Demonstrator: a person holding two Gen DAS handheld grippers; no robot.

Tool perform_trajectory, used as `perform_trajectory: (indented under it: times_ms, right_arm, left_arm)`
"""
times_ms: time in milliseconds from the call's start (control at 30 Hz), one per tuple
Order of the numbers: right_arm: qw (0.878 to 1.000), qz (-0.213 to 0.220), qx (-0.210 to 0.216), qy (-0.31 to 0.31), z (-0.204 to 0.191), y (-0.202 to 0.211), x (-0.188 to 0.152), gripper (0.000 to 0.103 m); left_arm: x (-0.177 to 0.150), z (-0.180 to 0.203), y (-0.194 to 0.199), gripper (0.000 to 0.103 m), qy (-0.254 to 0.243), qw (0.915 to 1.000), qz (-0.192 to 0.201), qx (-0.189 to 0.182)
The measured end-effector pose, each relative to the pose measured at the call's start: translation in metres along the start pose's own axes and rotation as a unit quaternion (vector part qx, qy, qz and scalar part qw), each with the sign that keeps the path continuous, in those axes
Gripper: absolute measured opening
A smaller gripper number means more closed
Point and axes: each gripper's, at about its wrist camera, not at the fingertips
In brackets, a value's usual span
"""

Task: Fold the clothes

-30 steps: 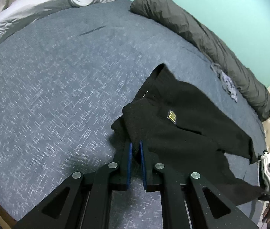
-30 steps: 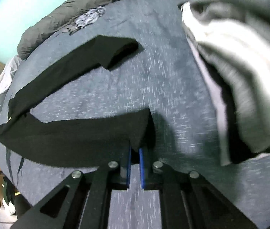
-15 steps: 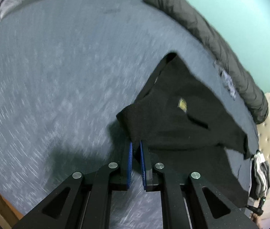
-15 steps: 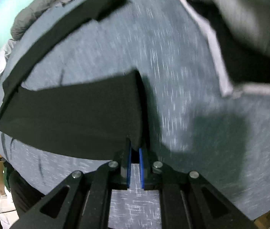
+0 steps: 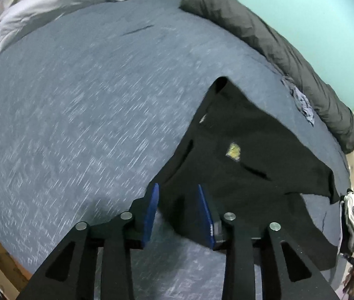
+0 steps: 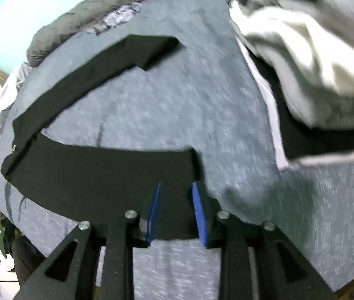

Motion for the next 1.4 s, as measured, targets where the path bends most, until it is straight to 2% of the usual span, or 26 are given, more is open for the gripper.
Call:
perform_trajectory:
  times_ms: [33,133,267,467,767,800,900,1033,1200,1267,1400]
  right_arm:
    - [1.000,0.005,0.003,0.001,-0.005,0.000,0.006,0.031]
    - [1.000,0.017,0.013,0.004,-0.021,-0.003,0.026,0.046]
    - [1.000,0.020,0.019,0.011,-0.040,-0.019,0.054,0.047]
    - [1.000,0.022,0.017,0.010,-0.055,-0.056,0.095,0.051]
    - [0.999,0.036,-0.002,-0.027,-0.044,-0.110,0.156,0.052]
    - [0.999,0.039,-0.001,-0.029,-0.043,-0.112,0.160,0.052]
    - [0.999,0.042,-0.001,-0.030,-0.044,-0.122,0.172,0.062]
    - [0.999,0.034,-0.009,-0.014,-0.046,-0.137,0.187,0.063]
    - [0.999,0.025,-0.019,-0.028,-0.040,-0.152,0.197,0.064]
    - [0.999,0.025,-0.018,-0.026,-0.041,-0.157,0.199,0.064]
    - [1.000,0.010,-0.018,-0.016,-0.046,-0.171,0.204,0.064]
  left_arm:
    - [0.004,0.007,-0.001,0.048,-0.004,1.0000,0.000,-0.003]
    - [0.016,0.029,-0.010,0.048,-0.029,0.9996,-0.001,-0.004]
    - [0.032,0.051,-0.027,0.048,-0.052,0.9986,-0.003,-0.005]
    - [0.064,0.073,-0.068,0.048,-0.060,0.9982,-0.004,0.004]
    - [0.110,0.097,-0.136,0.048,-0.075,0.9968,-0.017,0.022]
    - [0.114,0.098,-0.142,0.048,-0.075,0.9968,-0.018,0.023]
    - [0.125,0.103,-0.159,0.048,-0.076,0.9966,-0.021,0.024]
    - [0.133,0.108,-0.174,0.048,-0.083,0.9959,-0.027,0.024]
    - [0.140,0.109,-0.188,0.048,-0.083,0.9959,-0.029,0.022]
    - [0.140,0.110,-0.194,0.039,-0.086,0.9956,-0.031,0.021]
    - [0.142,0.112,-0.200,0.032,-0.093,0.9950,-0.028,0.025]
Point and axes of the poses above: each gripper's, at about its wrist camera, not at the fingertips, and y roughly against the way its jaws point, z to its right, x to its top, and after that the axes turned 5 degrees about y, right-handed
